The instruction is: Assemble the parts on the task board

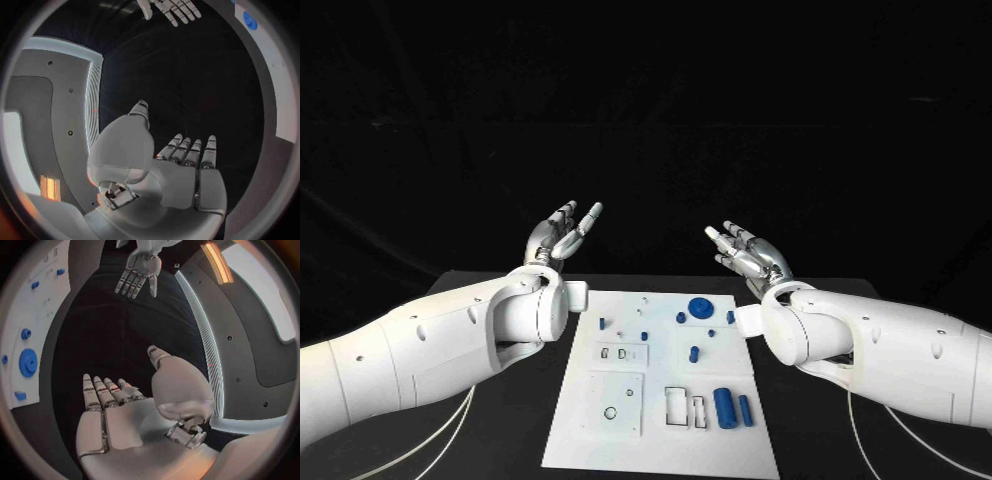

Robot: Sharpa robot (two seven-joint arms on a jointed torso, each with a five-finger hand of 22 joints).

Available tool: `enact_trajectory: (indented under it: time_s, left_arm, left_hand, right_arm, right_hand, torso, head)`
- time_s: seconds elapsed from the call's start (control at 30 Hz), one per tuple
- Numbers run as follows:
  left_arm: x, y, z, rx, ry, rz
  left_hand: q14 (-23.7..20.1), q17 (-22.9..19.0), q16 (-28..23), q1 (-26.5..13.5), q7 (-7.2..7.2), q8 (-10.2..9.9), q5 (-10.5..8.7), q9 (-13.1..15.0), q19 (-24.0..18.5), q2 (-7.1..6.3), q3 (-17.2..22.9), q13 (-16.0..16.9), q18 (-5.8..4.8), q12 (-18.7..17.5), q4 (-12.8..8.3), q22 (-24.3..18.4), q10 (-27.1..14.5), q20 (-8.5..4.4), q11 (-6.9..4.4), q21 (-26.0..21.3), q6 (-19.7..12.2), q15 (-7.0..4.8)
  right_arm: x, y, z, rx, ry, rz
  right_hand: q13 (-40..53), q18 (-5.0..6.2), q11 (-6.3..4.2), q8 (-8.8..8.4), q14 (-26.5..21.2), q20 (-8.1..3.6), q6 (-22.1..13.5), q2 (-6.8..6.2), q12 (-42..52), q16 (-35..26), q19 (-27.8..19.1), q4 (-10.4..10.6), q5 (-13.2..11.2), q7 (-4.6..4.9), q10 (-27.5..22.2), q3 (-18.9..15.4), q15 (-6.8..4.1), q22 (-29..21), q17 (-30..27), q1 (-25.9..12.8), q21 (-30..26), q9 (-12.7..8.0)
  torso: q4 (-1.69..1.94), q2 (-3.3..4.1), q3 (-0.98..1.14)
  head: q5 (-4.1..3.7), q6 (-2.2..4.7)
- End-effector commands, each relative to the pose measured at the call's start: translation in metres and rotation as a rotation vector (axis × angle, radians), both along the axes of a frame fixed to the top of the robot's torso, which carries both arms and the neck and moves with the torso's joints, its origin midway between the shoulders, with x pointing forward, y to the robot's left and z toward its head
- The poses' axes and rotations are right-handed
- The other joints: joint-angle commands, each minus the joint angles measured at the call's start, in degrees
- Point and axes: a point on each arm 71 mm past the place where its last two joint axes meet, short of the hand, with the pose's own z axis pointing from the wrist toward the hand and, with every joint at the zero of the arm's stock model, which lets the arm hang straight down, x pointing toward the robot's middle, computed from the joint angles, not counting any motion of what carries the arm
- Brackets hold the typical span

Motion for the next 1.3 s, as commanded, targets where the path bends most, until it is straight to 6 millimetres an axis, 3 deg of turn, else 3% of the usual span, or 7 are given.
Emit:
enact_trajectory:
  time_s: [0.03,0.17,0.27,0.3,0.43,0.67,1.3]
  left_arm:
    - [0.0,-0.004,0.001,-0.029,-0.005,-0.047]
    - [0.0,-0.004,0.001,-0.029,-0.005,-0.047]
    - [0.0,-0.004,0.001,-0.029,-0.005,-0.047]
    - [-0.007,0.012,0.005,-0.054,0.0,-0.111]
    - [-0.009,0.012,0.005,-0.055,0.004,-0.129]
    - [-0.017,0.012,0.011,-0.054,0.004,-0.176]
    - [-0.047,0.008,0.032,-0.095,0.0,-0.29]
  left_hand:
    - [1.9,0.5,0.7,4.3,3.47,0.9,0.87,0.5,0.7,1.2,-1.0,0.4,1.97,0.7,0.7,0.5,3.0,1.14,1.79,0.9,2.8,1.33]
    - [14.8,3.0,5.0,8.7,7.05,4.7,2.42,2.8,8.7,2.04,-1.5,1.8,3.23,3.4,-0.1,2.9,17.3,1.54,5.64,5.2,14.9,2.8]
    - [25.4,4.9,9.2,11.1,7.71,7.5,2.84,4.3,16.6,2.51,-1.9,2.6,2.49,5.9,-0.2,5.0,28.6,1.39,6.39,9.4,22.2,3.53]
    - [26.1,4.9,9.4,11.7,7.92,8.2,2.93,4.6,17.3,2.54,-2.0,2.6,2.42,6.4,-0.2,5.1,31.4,1.31,6.61,9.8,24.0,3.49]
    - [35.4,6.3,12.6,14.7,7.04,10.9,5.02,6.0,23.5,2.49,-2.2,2.6,3.38,7.2,-0.9,6.2,38.6,1.13,6.23,13.0,30.6,2.41]
    - [41.8,7.2,14.6,16.8,5.3,12.5,4.85,6.7,29.3,2.52,-3.1,2.6,5.09,7.1,-0.2,6.3,44.9,0.91,4.62,15.5,33.8,0.49]
    - [42.7,7.3,14.1,17.5,4.97,12.6,3.98,6.7,31.3,2.31,-4.0,2.6,5.03,6.3,-0.4,5.8,46.7,0.59,4.25,15.3,34.7,0.23]
  right_arm:
    - [0.0,0.012,-0.001,-0.005,0.034,0.197]
    - [0.003,0.013,0.0,-0.02,0.043,0.242]
    - [0.004,0.013,0.0,-0.024,0.045,0.253]
    - [0.019,-0.017,0.023,-0.505,-0.285,0.174]
    - [0.021,-0.018,0.026,-0.607,-0.306,0.204]
    - [0.022,-0.016,0.031,-0.849,-0.325,0.279]
    - [0.021,0.005,0.042,-1.32,-0.436,0.394]
  right_hand:
    - [2.3,3.04,-0.35,6.25,20.4,0.4,18.2,-1.96,5.2,6.8,14.0,-8.7,1.7,9.74,21.3,4.0,-1.03,3.0,4.1,12.4,5.8,3.9]
    - [3.0,5.4,-2.21,11.9,34.9,0.13,33.7,-3.24,8.8,11.2,28.1,-12.9,2.0,8.68,37.8,6.4,-3.25,5.0,6.4,14.4,10.8,6.9]
    - [2.4,6.86,-3.64,12.65,39.7,0.1,37.7,-4.39,8.0,11.5,32.3,-16.1,2.2,7.33,42.7,9.4,-4.76,4.3,6.6,14.3,10.8,7.1]
    - [2.4,7.15,-3.97,12.58,41.0,0.01,38.8,-4.72,7.5,11.2,33.7,-17.0,2.3,6.93,44.1,10.6,-5.13,3.9,6.6,13.8,10.6,7.0]
    - [2.4,7.34,-4.69,12.38,43.8,-0.51,40.7,-5.59,6.3,10.9,36.3,-19.2,2.2,6.31,46.8,13.1,-5.87,3.4,6.7,13.2,10.3,7.0]
    - [2.7,7.43,-6.34,12.87,49.7,-2.13,44.3,-7.58,5.2,11.4,41.3,-20.8,1.4,4.77,52.2,14.1,-7.71,2.8,8.2,10.7,10.4,8.3]
    - [3.9,7.17,-10.42,12.01,74.8,-10.82,48.5,-10.26,2.0,29.8,62.5,-21.8,3.1,1.6,59.7,12.9,-14.62,10.3,26.9,8.9,25.0,13.5]
  torso:
    - [0.01,-0.01,-0.01]
    - [0.01,-0.01,-0.01]
    - [0.01,-0.01,-0.01]
    - [0.44,1.84,-0.03]
    - [0.55,2.39,-0.05]
    - [0.92,4.06,-0.25]
    - [2.7,7.64,-1.09]
  head:
    - [0.0,0.0]
    - [0.0,0.0]
    - [0.0,0.0]
    - [-0.61,-0.67]
    - [-0.87,-0.81]
    - [-1.45,-0.86]
    - [-3.34,-1.34]
